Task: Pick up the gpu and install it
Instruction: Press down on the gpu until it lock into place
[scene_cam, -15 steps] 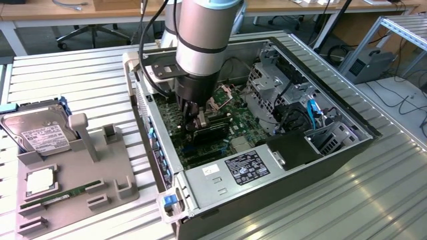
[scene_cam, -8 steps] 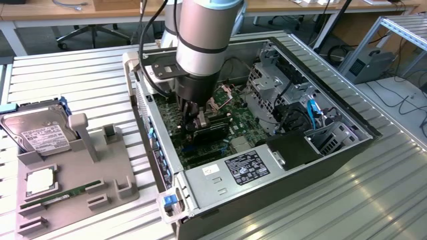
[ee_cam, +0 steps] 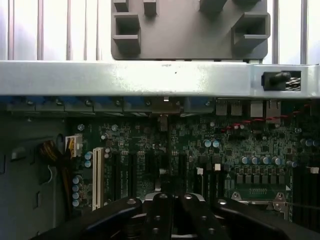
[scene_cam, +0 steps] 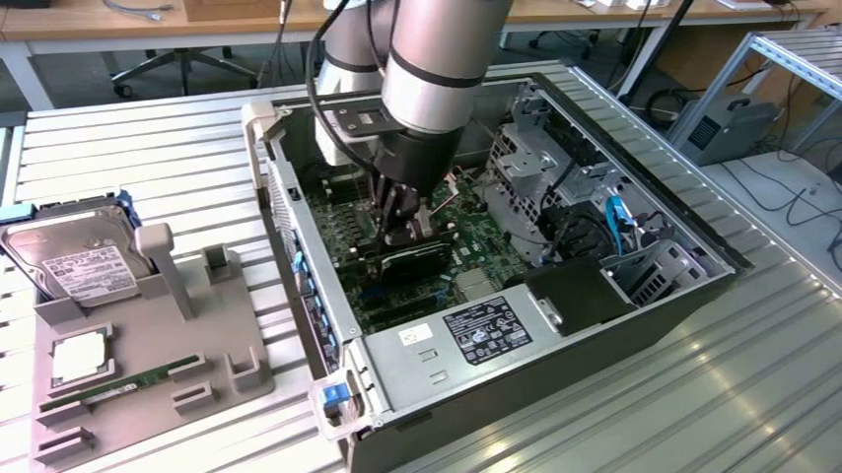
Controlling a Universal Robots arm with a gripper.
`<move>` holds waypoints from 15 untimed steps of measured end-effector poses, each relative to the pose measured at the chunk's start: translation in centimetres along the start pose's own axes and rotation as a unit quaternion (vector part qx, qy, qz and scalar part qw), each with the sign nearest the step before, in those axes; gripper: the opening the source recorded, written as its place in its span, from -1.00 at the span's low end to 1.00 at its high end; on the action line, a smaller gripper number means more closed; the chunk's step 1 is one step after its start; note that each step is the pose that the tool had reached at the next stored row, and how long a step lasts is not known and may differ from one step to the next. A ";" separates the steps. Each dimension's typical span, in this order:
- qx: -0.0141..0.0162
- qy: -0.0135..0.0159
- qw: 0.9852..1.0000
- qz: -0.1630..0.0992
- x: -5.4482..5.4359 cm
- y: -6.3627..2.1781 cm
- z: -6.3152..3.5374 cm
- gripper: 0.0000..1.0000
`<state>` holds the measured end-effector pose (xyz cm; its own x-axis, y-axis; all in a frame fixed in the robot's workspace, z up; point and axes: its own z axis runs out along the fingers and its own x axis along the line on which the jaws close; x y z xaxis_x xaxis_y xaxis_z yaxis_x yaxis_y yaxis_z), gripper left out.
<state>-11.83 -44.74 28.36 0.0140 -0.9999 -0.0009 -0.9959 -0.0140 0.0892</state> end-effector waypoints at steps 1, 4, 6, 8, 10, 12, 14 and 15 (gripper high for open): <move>-0.003 0.000 1.000 0.000 0.0 -0.45 -0.04 -0.79; -0.011 0.000 1.000 0.000 0.0 -1.86 -0.16 -0.79; -0.018 0.000 1.000 0.000 0.0 -3.06 -0.27 -0.79; -0.022 0.000 1.000 0.000 0.0 -3.61 -0.32 -0.79; -0.025 0.000 1.000 0.000 0.1 -4.24 -0.38 -0.79; -0.028 0.000 1.000 0.000 0.1 -4.86 -0.44 -0.79; -0.031 -0.001 1.000 0.000 0.1 -5.51 -0.49 -0.79; -0.033 -0.001 0.999 0.000 0.1 -5.77 -0.51 -0.79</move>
<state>-6.03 -44.74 28.35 0.0141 -0.9999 -0.0020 -0.9880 -0.0142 0.1540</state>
